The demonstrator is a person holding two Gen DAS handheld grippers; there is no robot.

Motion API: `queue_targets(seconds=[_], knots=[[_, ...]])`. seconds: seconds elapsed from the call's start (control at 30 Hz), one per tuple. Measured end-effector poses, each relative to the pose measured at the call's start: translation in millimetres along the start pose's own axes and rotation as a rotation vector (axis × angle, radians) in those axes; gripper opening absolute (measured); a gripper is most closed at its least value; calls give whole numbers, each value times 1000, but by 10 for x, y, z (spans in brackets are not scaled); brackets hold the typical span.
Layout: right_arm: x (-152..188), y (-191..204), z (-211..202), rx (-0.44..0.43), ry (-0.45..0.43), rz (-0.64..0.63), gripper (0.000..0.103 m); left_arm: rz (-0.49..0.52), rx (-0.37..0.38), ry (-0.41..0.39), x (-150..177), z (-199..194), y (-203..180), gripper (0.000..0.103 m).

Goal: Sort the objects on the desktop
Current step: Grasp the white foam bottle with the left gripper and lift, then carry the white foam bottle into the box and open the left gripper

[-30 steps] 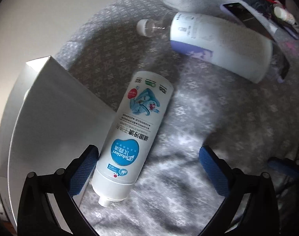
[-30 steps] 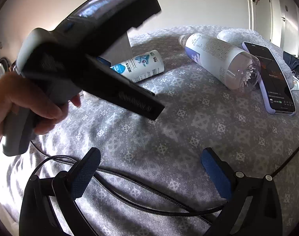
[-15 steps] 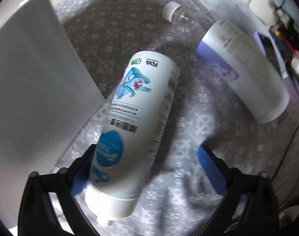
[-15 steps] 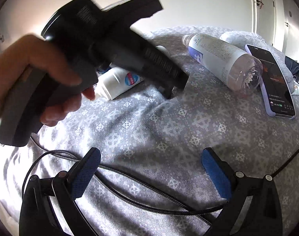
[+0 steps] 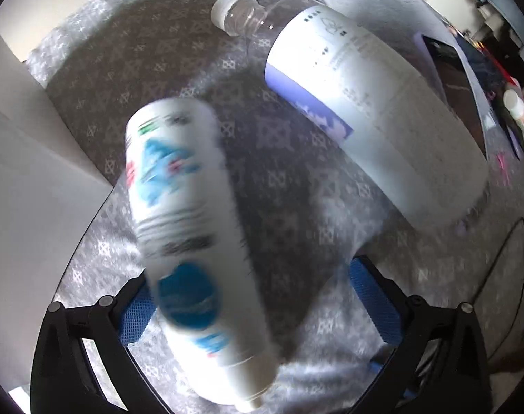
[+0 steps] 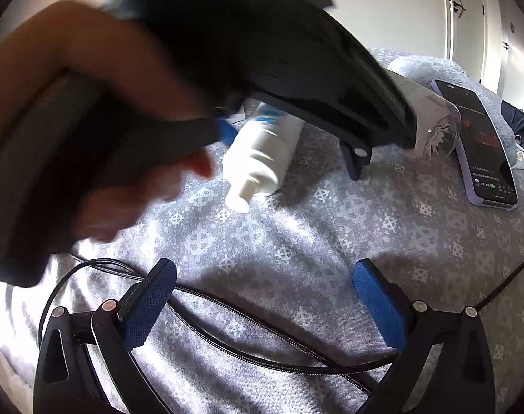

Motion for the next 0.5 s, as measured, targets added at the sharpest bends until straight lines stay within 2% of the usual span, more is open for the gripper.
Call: queue_targets(seconds=[0.03,0.1,0.13,0.17,0.2,0.27,0.37,0.5], knots=[[3,3,-5,-4,0,2,103,-13,-1,-9,4,-8,6,102],[6,8,-16,-13,-3,8,103,-6,-15,-43,48,-72,16,91],[9,13,-20,-17,-3,10,103,-8,-24,-65,84,-135,35,73],[12,20,-22,-17,-3,10,103,-20,-28,-82,127,-206,68,48],[15,30,-22,-14,-3,8,103,-42,-18,-91,176,-272,106,43],[25,58,-18,-2,-1,-1,103,-63,-5,-116,292,-398,148,43],[37,100,-13,17,1,-15,103,-17,-32,-180,469,-680,103,43],[45,138,-19,22,3,-18,103,-25,-7,-302,517,-1085,86,43]])
Point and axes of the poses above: each gripper's, at about its wrist camera, not at the fingertips, and z roughly the way its jaws point, y to its left, x to its underside, the point moved 6 cm from there along z, roughly the way its jaws point, and after that the axes turned 9 degrees about z, right-handed, at the moved point
